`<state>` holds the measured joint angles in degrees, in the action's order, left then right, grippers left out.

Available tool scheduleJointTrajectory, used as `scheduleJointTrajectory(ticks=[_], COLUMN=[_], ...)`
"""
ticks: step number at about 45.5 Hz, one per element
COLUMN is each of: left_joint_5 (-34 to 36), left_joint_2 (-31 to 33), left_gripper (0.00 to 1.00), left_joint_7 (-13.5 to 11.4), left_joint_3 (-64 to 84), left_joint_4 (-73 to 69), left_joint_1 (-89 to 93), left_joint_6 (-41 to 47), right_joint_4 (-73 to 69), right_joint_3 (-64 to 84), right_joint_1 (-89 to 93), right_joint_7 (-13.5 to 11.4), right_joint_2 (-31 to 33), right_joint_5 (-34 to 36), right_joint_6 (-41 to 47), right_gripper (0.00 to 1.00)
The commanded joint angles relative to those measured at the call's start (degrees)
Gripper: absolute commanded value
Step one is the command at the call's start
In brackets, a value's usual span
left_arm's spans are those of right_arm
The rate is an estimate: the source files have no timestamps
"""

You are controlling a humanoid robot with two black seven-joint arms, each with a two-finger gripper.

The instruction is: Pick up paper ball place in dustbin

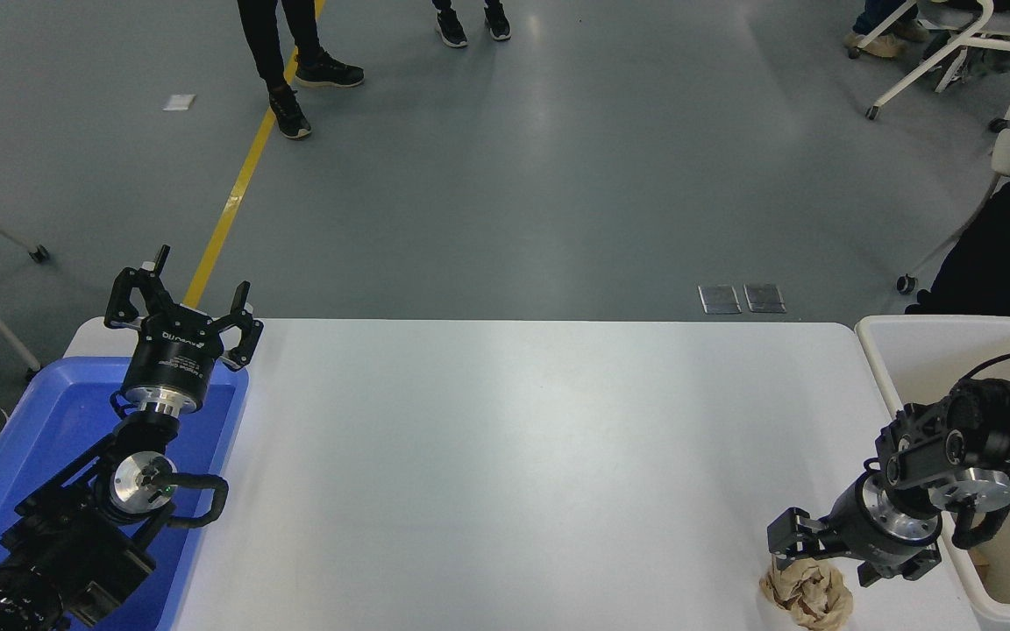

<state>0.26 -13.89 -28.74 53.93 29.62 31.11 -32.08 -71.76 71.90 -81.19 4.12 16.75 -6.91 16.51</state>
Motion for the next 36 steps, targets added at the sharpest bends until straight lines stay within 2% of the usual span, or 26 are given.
scheduleJointTrajectory(ticks=[1,14,16,18,23,24,30,36], left_joint_5=[0.0,0.0,0.0,0.0,0.0,0.0,0.0,0.0], left_joint_2=[0.0,0.0,0.0,0.0,0.0,0.0,0.0,0.0], left_gripper=[0.98,0.98,0.98,0.98,0.98,0.98,0.98,0.98], left_joint_7=[0.0,0.0,0.0,0.0,0.1,0.1,0.1,0.1], left_joint_3=[0.0,0.0,0.0,0.0,-0.1,-0.1,-0.1,-0.1], left_joint_4=[0.0,0.0,0.0,0.0,0.0,0.1,0.0,0.1], left_joint_1=[0.0,0.0,0.0,0.0,0.1,0.1,0.1,0.1], left_joint_6=[0.0,0.0,0.0,0.0,0.0,0.0,0.0,0.0], right_joint_4=[1.5,1.9,1.9,1.8,1.1,1.0,1.0,0.9], right_joint_3=[-1.3,-1.9,-1.9,-1.8,-0.5,-0.2,-0.3,-0.5], right_joint_1=[2.8,4.6,4.6,4.6,3.9,3.8,2.7,0.5], right_joint_7=[0.0,0.0,0.0,0.0,-0.2,-0.5,-3.4,-3.6], right_joint_2=[-0.1,0.3,0.4,0.5,0.6,0.6,0.6,0.8], right_joint_5=[0.1,0.1,0.1,0.1,0.0,0.1,0.1,0.7], right_joint_6=[-0.4,-3.0,-3.0,-3.0,-1.9,-1.5,3.1,4.3], right_gripper=[0.95,0.93,0.83,0.67,0.03,0.00,0.00,0.00])
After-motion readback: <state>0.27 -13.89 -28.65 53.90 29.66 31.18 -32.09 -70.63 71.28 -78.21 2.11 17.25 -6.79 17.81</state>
